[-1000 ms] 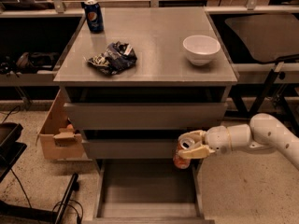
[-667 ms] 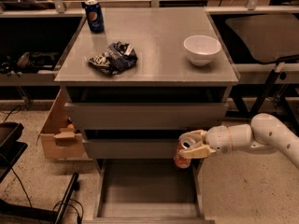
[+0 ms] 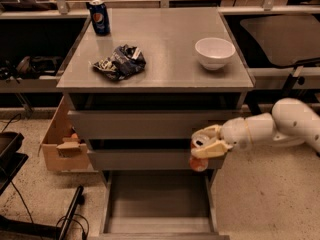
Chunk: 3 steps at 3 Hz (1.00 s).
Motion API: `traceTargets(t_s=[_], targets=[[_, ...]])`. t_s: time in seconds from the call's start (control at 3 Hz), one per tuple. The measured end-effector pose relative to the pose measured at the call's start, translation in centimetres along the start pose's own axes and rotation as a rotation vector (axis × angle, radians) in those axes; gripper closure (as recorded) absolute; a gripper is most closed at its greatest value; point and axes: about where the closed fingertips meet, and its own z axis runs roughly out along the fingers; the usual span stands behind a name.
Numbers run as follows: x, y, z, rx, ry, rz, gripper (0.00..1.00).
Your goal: Pick coke can from bottom drawer and place on counter
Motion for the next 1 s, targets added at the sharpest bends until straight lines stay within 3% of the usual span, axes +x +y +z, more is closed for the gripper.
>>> traceTargets(t_s=[0.33,0.67,1.0], targets=[[-8.6,1.6,-4.5,0.072,0.072,0.012,1.0],[-19.8,2.1,-9.9,0.165,0.079,-0.018,1.0],[-26.6,0.8,-13.3,0.247,0.018,-0.058,1.0]])
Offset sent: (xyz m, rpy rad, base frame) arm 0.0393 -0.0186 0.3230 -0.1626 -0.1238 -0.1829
